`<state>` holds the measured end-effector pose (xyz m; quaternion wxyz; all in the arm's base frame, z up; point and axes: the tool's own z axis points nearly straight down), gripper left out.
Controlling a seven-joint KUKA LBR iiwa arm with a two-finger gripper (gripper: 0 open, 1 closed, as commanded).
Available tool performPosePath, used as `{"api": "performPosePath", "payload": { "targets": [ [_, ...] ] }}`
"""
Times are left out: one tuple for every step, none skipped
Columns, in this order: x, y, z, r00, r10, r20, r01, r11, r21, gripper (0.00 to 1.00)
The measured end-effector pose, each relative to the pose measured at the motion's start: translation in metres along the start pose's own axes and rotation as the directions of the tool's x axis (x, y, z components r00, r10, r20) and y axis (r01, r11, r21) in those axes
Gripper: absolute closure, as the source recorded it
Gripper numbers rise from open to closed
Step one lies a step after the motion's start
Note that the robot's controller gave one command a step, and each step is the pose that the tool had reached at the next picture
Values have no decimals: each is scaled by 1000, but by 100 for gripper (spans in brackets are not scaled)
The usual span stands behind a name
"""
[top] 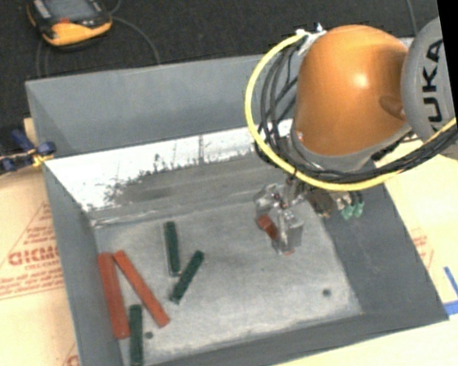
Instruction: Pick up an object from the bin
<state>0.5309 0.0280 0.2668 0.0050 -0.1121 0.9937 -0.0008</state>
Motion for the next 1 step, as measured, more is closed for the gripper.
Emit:
{"api": "performPosePath", "payload": {
  "targets": [
    [1,1,4,1000,0,-6,0,1000,-2,100]
  ]
}}
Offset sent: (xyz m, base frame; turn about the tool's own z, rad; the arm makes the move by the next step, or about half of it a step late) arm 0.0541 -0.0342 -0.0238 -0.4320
